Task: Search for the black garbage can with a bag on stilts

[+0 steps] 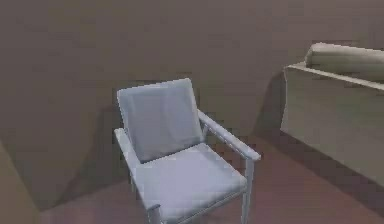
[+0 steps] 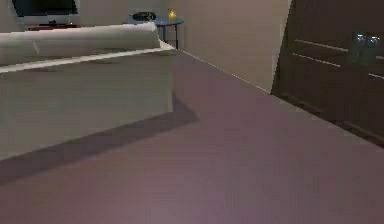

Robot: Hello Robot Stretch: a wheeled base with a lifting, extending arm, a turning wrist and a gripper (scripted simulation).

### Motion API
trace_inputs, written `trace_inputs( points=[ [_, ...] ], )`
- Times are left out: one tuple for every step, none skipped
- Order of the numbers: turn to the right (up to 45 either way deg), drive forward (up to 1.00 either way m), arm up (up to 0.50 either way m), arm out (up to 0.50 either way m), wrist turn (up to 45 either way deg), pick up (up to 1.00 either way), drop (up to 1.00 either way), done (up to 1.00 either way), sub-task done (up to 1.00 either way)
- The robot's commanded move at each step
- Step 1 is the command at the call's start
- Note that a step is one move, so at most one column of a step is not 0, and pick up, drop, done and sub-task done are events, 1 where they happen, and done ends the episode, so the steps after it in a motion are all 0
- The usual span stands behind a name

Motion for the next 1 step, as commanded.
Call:
trace_inputs(
  points=[
    [-45.0,0.0,0.0,0.0,0.0,0.0,0.0,0.0,0.0]
  ],
)
